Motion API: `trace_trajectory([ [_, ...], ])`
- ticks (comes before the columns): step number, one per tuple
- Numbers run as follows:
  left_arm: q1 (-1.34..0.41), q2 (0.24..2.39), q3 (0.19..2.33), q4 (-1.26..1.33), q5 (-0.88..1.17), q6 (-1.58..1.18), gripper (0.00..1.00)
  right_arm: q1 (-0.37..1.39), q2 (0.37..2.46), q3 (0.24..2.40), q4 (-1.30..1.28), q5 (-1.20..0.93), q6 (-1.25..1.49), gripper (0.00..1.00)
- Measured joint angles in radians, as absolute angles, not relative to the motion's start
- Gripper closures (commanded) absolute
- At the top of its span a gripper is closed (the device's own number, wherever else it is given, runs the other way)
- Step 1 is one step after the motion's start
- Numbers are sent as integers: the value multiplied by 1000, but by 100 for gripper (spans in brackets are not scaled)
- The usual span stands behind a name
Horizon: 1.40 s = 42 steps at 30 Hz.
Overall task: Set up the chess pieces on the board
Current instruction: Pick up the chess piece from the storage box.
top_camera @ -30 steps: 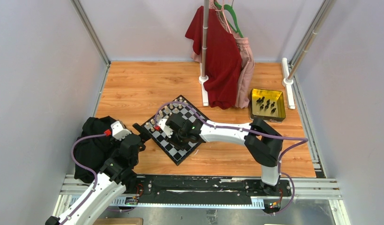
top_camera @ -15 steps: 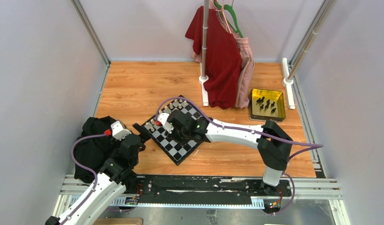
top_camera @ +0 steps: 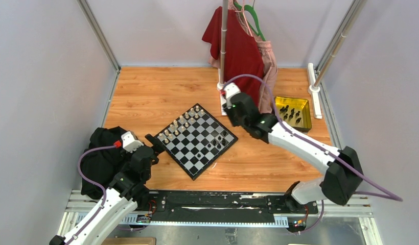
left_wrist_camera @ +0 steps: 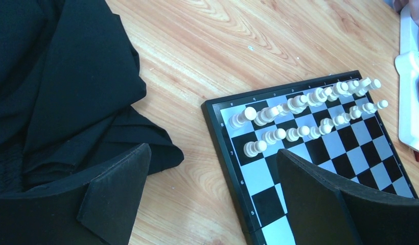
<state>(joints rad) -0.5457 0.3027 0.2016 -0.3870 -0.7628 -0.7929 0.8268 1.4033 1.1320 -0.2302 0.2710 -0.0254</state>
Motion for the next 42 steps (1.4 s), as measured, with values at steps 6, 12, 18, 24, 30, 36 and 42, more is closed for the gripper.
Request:
trace_trajectory([
  [6, -546, 303, 202, -373, -756, -785, 0, 637, 1258, 984, -201, 379, 44, 60],
  [12, -546, 303, 202, -368, -744, -775, 0, 459, 1175, 907, -166, 424, 133, 59],
  [18, -546, 303, 202, -365, -739, -770, 0, 285, 1227, 886, -135, 418, 211, 60],
  [24, -546, 304, 202, -360, -736, -766, 0, 174, 1366, 896, -88, 383, 256, 60],
  [30, -546, 326, 202, -349, -730, -762, 0, 109, 1505, 960, -54, 348, 274, 60],
  [36, -546, 353, 202, -334, -725, -757, 0, 66, 1613, 1039, -30, 322, 282, 60],
  [42, -546, 369, 202, -323, -724, -754, 0, 42, 1710, 1108, -20, 305, 290, 60],
])
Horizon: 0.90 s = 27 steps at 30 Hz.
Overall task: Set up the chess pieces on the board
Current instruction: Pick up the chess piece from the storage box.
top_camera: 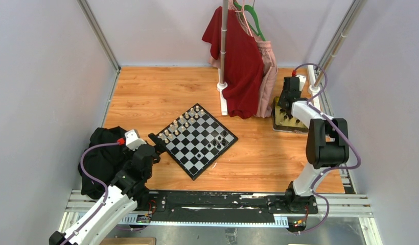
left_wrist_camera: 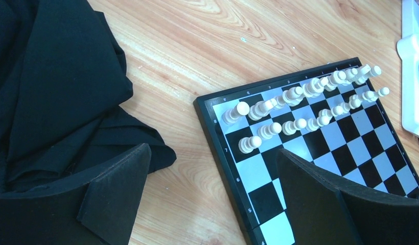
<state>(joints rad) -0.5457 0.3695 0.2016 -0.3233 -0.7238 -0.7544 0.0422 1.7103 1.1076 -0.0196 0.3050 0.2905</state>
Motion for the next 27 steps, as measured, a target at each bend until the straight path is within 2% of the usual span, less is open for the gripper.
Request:
trace_trajectory([
  [27, -546, 382, 202, -315, -717, -743, 0, -23, 1798, 1153, -15, 271, 294, 61],
])
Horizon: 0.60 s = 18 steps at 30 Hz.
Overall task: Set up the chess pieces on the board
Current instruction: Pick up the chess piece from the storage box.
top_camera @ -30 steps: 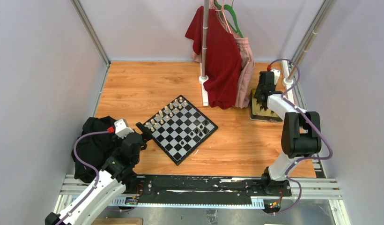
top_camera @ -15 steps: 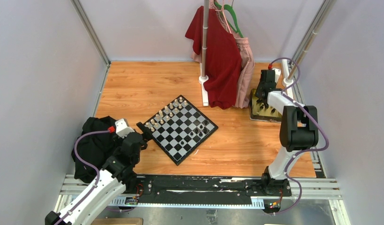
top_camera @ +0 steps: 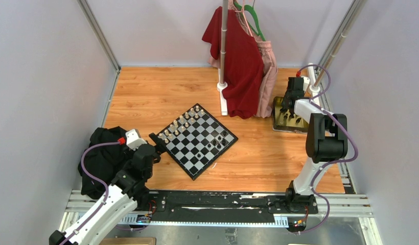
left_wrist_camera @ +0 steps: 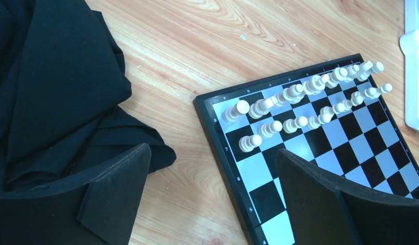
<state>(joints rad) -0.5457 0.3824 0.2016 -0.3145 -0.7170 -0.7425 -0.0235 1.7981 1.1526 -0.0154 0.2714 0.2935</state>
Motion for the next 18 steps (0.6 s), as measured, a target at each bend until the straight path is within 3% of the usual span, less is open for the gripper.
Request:
trace_trajectory([
  [10, -546, 382, 202, -313, -717, -740, 0, -33, 1830, 1153, -15, 249, 297, 66],
  [18, -546, 383, 202, -308, -717, -739, 0, -43, 1838, 1153, -15, 224, 300, 82],
])
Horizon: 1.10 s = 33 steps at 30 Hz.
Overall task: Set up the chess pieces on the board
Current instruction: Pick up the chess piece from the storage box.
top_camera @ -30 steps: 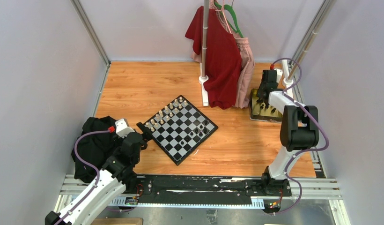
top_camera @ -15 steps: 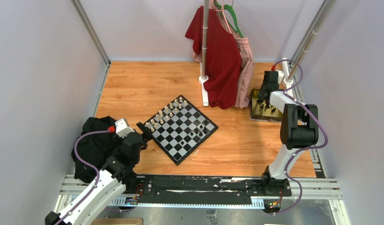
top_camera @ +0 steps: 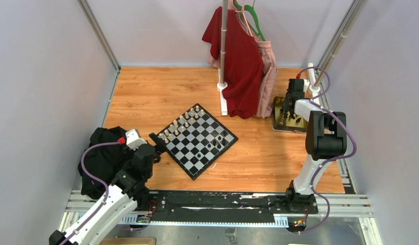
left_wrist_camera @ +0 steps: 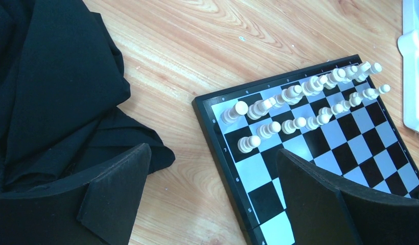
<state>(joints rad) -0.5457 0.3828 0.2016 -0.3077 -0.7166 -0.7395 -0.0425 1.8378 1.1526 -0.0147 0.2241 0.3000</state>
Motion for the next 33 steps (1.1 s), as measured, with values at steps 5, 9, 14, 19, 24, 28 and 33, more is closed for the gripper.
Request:
trace_trajectory([
  [5, -546, 384, 202, -307, -717, -739, 0, -45, 1838, 1153, -14, 216, 303, 99],
  [9, -546, 384, 202, -307, -717, -739, 0, -46, 1838, 1153, -14, 212, 303, 100],
  [14, -546, 385, 202, -307, -717, -739, 0, -47, 1837, 1153, -13, 213, 303, 100],
  [19, -546, 385, 202, -307, -717, -739, 0, -47, 1832, 1153, -1, 212, 302, 100],
  [24, -546, 384, 202, -307, -717, -739, 0, -47, 1800, 1153, 2, 212, 302, 100],
  [28, -546, 382, 202, -307, -717, -739, 0, -47, 1767, 1153, 2, 210, 302, 100],
  [33, -546, 377, 202, -307, -717, -739, 0, -47, 1681, 1127, 4, 207, 303, 100],
])
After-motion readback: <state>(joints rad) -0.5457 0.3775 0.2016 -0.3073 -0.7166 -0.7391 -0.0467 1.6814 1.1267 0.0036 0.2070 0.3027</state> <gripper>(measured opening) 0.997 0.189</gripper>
